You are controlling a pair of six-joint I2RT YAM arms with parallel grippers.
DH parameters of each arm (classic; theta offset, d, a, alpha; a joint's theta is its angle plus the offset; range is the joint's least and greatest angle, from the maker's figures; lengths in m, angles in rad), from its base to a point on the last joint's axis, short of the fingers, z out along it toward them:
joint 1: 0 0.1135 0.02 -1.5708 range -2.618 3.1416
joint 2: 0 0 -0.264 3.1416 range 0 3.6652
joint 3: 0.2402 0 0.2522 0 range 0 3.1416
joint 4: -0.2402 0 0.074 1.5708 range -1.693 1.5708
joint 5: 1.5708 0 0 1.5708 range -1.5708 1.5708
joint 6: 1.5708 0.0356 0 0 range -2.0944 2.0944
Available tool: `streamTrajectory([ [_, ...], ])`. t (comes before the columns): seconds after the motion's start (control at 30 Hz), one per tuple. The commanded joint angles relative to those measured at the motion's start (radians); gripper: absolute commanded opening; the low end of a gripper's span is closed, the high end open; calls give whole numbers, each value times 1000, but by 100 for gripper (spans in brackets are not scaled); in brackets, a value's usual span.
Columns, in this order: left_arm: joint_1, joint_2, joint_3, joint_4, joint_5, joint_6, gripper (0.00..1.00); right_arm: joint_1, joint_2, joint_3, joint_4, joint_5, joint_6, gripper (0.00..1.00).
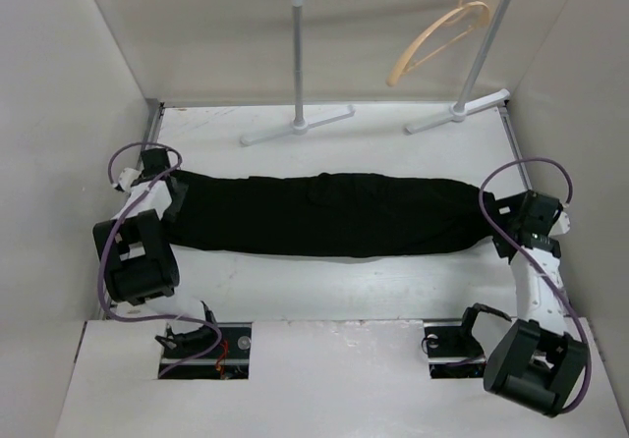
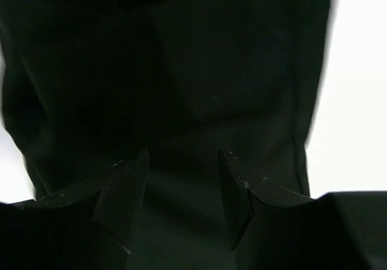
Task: Place the trousers on the hanger
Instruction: Fold the trousers at the center of the board.
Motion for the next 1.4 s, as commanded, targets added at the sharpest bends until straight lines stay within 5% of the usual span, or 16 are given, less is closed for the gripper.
streamTrajectory([
  [0.0,72,20,7,57,-4,-29,47,-53,28,37,11,12,-18,92],
  [0.5,134,-68,-79,48,-16,-129,47,-95,421,72,239,-104,26,79],
  [0.67,75,-170,-58,34,-22,-127,47,-99,499,77,282,-109,52,52],
  [0.77,43,-241,-66,26,-24,-121,48,-95,503,84,287,-97,69,25],
  [0.87,3,-289,-59,2,-15,-107,49,-84,388,104,261,-34,80,16],
  [1.1,-242,-342,-26,-67,-16,-87,49,-61,173,380,69,67,23,15],
  [1.37,-665,-316,137,-176,-116,-132,49,3,85,613,-38,58,-93,15],
])
